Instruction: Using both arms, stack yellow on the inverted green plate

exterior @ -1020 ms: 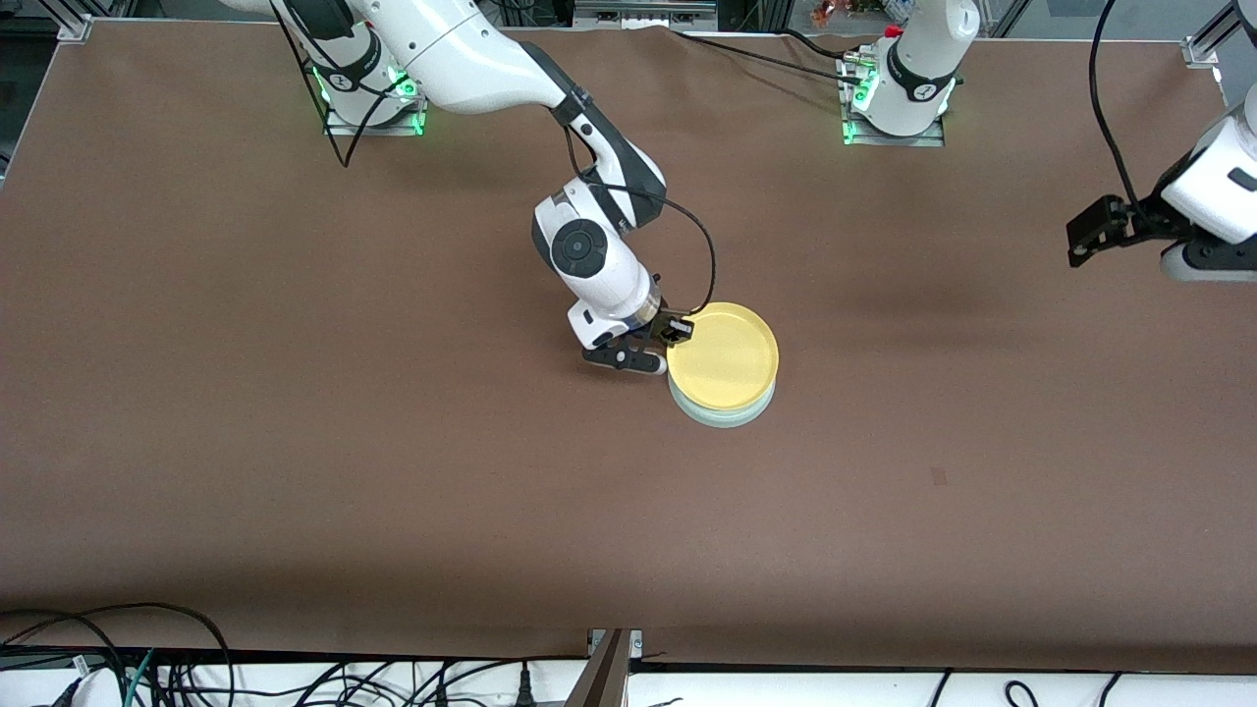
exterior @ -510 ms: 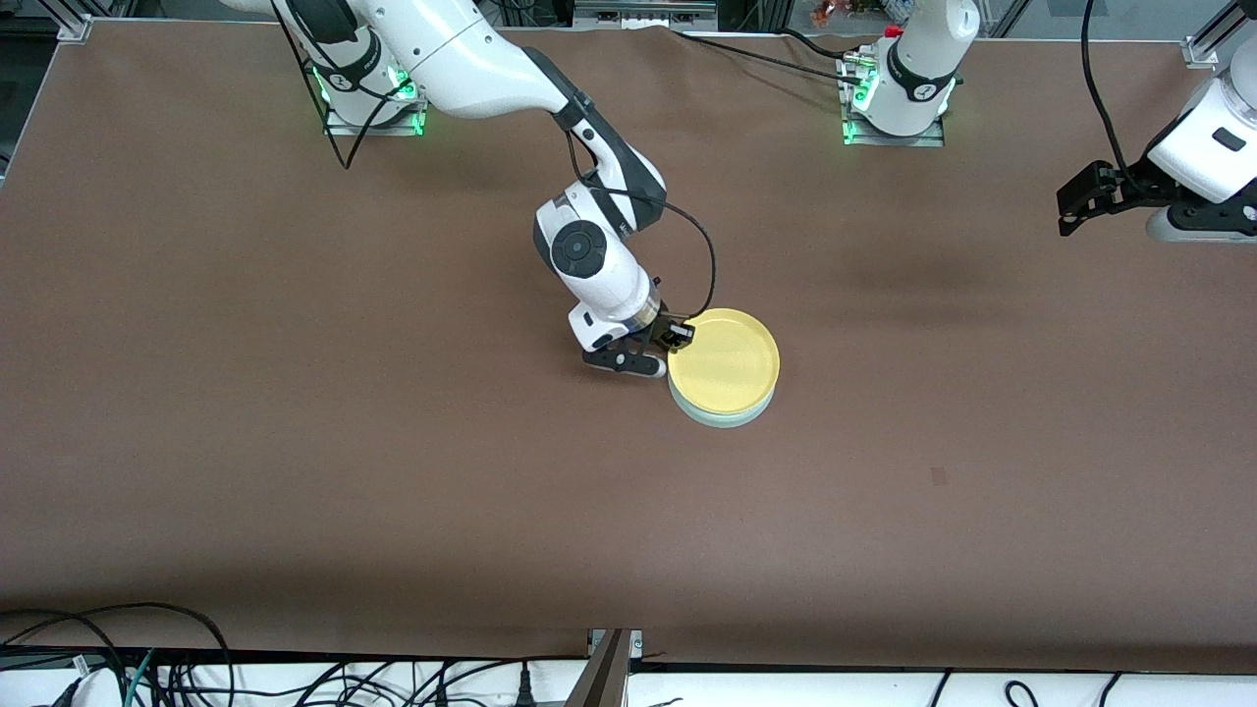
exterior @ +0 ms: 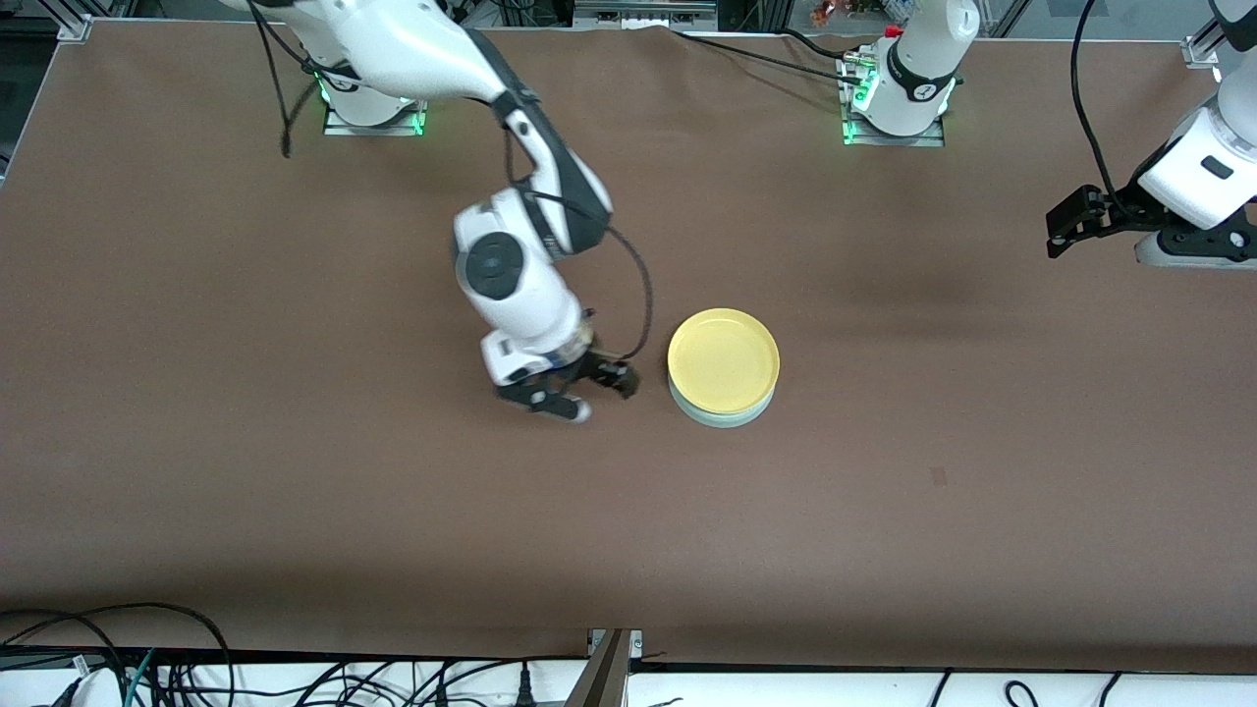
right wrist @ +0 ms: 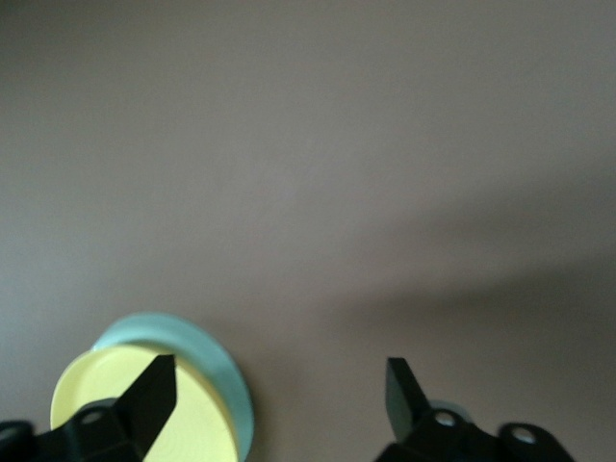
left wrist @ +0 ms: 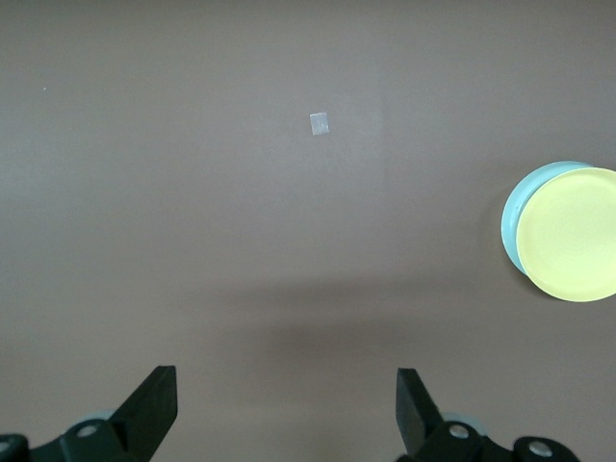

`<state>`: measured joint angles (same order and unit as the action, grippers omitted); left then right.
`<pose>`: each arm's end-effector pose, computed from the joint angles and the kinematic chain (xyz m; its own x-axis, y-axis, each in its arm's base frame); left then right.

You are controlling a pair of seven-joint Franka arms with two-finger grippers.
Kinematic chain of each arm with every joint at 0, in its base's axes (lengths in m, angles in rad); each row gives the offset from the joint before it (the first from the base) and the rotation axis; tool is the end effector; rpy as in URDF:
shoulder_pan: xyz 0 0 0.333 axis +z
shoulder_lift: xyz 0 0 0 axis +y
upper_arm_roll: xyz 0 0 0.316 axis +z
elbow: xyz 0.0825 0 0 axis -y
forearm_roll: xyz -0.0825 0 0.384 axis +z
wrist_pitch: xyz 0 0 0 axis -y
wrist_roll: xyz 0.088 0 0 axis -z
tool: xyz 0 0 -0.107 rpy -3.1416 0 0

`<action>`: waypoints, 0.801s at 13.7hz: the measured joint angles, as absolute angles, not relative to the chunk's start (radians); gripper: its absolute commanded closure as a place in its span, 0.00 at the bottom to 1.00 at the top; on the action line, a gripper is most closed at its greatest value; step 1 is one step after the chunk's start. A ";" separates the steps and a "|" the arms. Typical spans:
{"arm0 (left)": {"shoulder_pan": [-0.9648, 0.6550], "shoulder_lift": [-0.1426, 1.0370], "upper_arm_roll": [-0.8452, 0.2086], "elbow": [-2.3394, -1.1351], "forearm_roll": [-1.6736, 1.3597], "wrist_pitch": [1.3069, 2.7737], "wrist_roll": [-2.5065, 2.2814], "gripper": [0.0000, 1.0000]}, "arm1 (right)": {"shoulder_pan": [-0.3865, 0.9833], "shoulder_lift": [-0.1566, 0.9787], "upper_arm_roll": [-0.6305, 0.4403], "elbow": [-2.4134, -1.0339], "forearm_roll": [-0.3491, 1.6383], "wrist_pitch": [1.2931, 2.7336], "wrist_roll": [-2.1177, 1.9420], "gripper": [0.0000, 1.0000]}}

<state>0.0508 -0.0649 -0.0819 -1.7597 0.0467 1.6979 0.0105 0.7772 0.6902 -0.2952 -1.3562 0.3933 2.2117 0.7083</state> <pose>0.5413 -0.0136 0.5813 0.9989 -0.0473 0.0022 -0.0472 -0.9976 -0.0516 0.6320 0.4029 0.3464 0.9380 -0.3452 0.0314 -0.3273 -0.9120 -0.2473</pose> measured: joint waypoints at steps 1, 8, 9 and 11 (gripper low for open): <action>0.051 -0.063 -0.084 -1.760 0.047 1.700 0.010 0.00 | 0.767 0.639 -0.347 -1.355 0.393 2.132 0.674 0.00; 0.043 -0.059 -0.121 -1.722 0.047 1.690 0.010 0.00 | 0.713 0.318 -0.557 -1.411 0.392 1.657 0.448 0.00; 0.043 -0.057 -0.122 -1.717 0.047 1.687 0.010 0.00 | 0.677 0.288 -0.557 -1.424 0.386 1.616 0.413 0.00; 0.043 -0.055 -0.122 -1.715 0.047 1.685 0.010 0.00 | 0.591 0.243 -0.527 -1.436 0.340 1.557 0.343 0.00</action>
<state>0.0428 -0.0553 -0.1220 -1.7152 0.0468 1.6849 0.0103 0.5908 0.2433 -0.5268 -1.4361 0.3399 1.5566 0.3425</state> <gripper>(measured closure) 0.000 0.000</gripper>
